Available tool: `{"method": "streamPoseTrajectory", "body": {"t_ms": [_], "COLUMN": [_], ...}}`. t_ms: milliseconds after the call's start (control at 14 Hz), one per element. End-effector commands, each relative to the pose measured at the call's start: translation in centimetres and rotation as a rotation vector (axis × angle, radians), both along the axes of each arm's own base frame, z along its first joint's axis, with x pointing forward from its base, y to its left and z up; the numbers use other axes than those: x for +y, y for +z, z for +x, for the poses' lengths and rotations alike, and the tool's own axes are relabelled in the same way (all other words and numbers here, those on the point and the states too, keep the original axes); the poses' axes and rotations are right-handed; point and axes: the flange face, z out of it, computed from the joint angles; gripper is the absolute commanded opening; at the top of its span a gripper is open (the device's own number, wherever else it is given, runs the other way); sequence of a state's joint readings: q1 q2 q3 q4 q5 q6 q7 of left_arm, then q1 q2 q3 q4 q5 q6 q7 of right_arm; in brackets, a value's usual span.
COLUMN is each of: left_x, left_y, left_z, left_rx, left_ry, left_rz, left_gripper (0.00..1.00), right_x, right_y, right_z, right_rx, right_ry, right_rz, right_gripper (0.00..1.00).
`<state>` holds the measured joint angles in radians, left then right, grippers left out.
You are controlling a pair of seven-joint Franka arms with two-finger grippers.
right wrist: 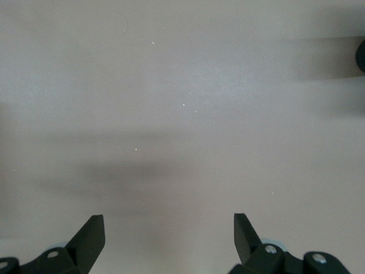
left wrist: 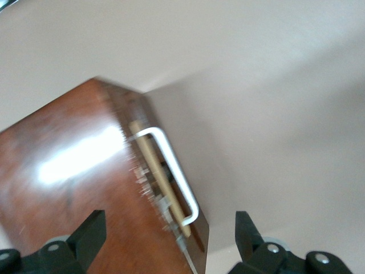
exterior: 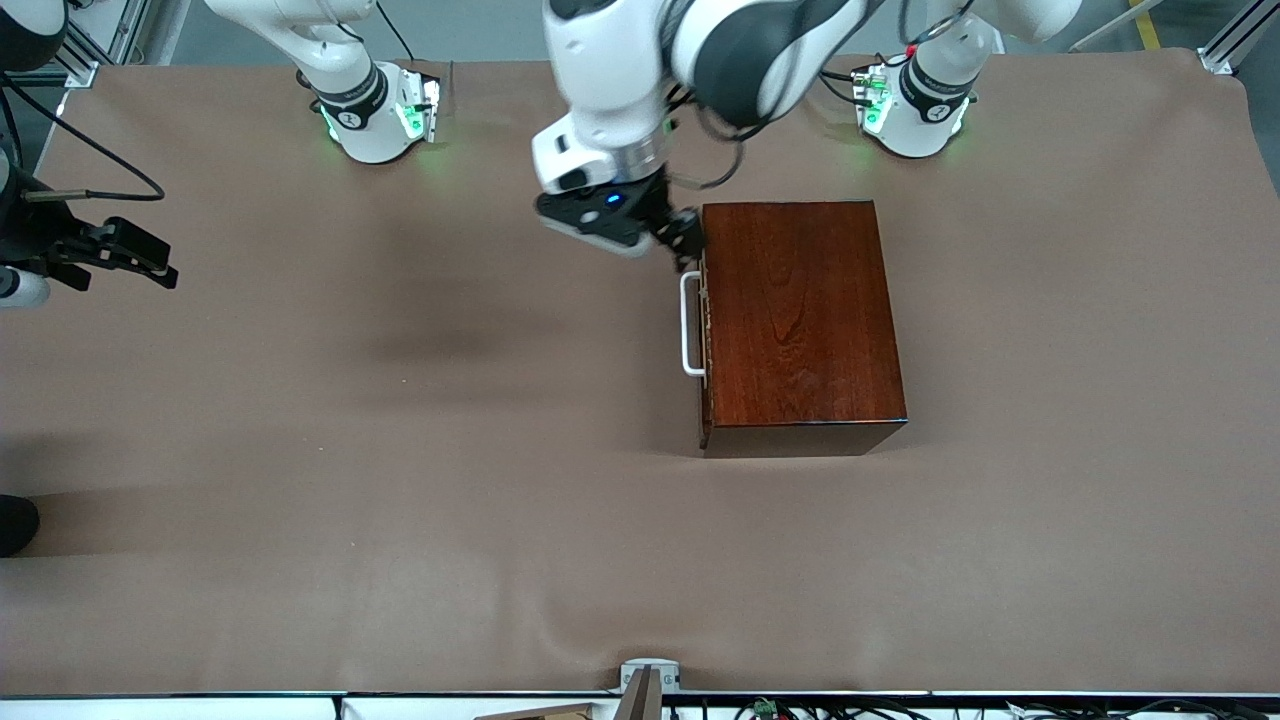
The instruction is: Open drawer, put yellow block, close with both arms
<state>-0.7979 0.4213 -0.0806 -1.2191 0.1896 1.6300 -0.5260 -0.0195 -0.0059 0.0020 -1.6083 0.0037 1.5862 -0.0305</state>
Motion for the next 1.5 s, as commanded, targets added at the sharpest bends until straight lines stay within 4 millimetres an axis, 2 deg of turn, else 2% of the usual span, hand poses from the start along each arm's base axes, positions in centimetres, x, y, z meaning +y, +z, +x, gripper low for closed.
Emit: {"method": "streamPoseTrajectory", "body": {"t_ms": [0,214,356,570,783,854,997,1282,1424], "left_x": [7.6,17.1,23.2,31.9,40.5,42.2,43.4,43.6,43.7], "left_y": [4.3,8.4,9.9,9.9,8.9,8.6,8.4,9.0,9.1], "left_z": [2.7,6.5,8.8,11.5,13.5,13.5,13.3,11.0,11.1], "left_rx": [0.031,0.024,0.042,0.080,0.159,0.173,0.139,0.102,0.060], "left_ry": [0.178,0.348,0.458,0.612,0.735,0.724,0.588,0.531,0.386], "left_rz": [-0.016,-0.033,-0.081,-0.078,-0.186,-0.210,-0.230,-0.217,-0.169], "left_gripper": [1.00,1.00,1.00,1.00,1.00,1.00,1.00,1.00,1.00], "right_x": [0.0,0.1,1.0,0.6,0.1,0.0,0.2,0.0,-0.6], "right_y": [0.2,0.0,-0.6,0.3,1.3,2.2,2.7,3.1,2.9], "right_z": [0.3,0.2,0.0,-0.6,-1.2,-1.6,-1.9,-2.1,-1.9], "right_rx": [0.002,0.010,0.045,0.048,0.036,0.018,0.010,-0.003,-0.007], "right_ry": [-0.007,-0.002,0.013,0.001,-0.011,-0.014,-0.012,-0.015,-0.026], "right_rz": [0.009,0.013,0.000,0.010,0.012,0.012,0.014,0.013,0.014], "right_gripper": [1.00,1.00,1.00,1.00,1.00,1.00,1.00,1.00,1.00]}}
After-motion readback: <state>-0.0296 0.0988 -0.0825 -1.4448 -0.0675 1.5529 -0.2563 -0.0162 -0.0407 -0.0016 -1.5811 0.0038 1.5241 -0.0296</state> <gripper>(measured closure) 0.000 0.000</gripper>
